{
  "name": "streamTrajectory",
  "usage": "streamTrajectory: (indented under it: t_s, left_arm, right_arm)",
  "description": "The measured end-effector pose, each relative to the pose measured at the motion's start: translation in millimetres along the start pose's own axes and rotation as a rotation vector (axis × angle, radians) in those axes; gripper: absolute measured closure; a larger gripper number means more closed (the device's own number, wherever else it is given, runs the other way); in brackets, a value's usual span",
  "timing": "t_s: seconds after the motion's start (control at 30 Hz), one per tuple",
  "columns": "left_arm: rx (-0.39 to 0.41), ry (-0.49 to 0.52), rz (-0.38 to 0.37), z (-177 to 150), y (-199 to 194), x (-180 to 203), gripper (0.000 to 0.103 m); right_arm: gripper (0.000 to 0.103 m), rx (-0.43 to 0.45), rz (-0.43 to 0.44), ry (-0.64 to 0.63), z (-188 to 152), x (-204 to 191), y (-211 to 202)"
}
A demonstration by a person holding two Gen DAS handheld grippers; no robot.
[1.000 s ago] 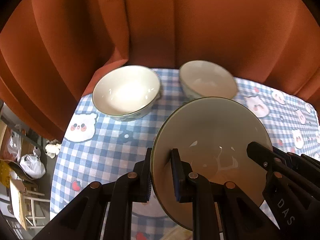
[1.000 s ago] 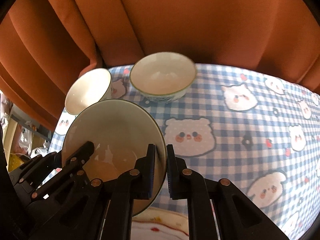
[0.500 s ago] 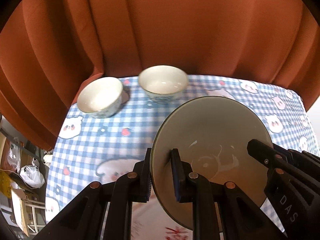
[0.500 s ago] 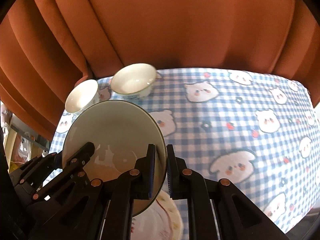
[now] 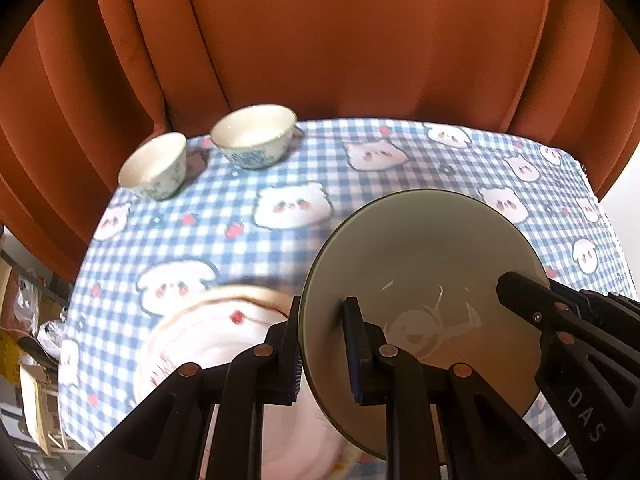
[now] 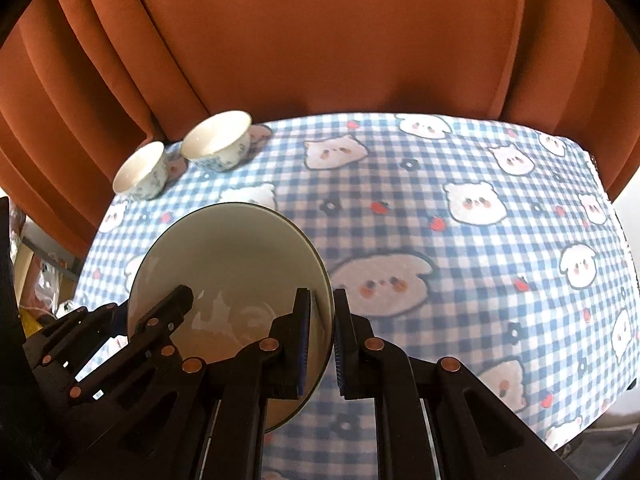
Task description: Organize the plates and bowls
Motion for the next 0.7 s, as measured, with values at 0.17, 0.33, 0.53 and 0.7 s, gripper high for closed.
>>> streamTrajectory:
  t_s: [0.17,0.33,0.53,0.7]
  left_arm:
    - [-0.016,-0.002,-0.001,-23.5,2.3,18.1,0.087]
    - [-0.032,0.008,0.003,-46.0,9.0,33.7,0.087]
    - [-0.079,0.019,0.015,-73.5,21.4,47.0,0.087]
    - [-0.112,0.023,0.029,-89.8,27.9,50.5,0.087]
  right_arm:
    - [0.090,-0.016,0.003,-0.012,-25.9,15.6,-0.7]
    - [0.090,-0.039,-0.001,-0.017,-50.3,31.1,1.9]
    - [0.090,-0.092,0.005,-0.013,-80.4,44.8,11.9]
    - [0.090,-0.137,0.020,-0.012,-99.1,49.7,21.5]
Point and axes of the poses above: each gripper's, at about its wrist camera, not at the fingertips, and y roughly the way its jaws point, x to its right, z to its top, the point moved 7 cm from there along y, roughly the way its jaws point, and after that the axes turned 15 degrees about -y, right-handed, at the moved point
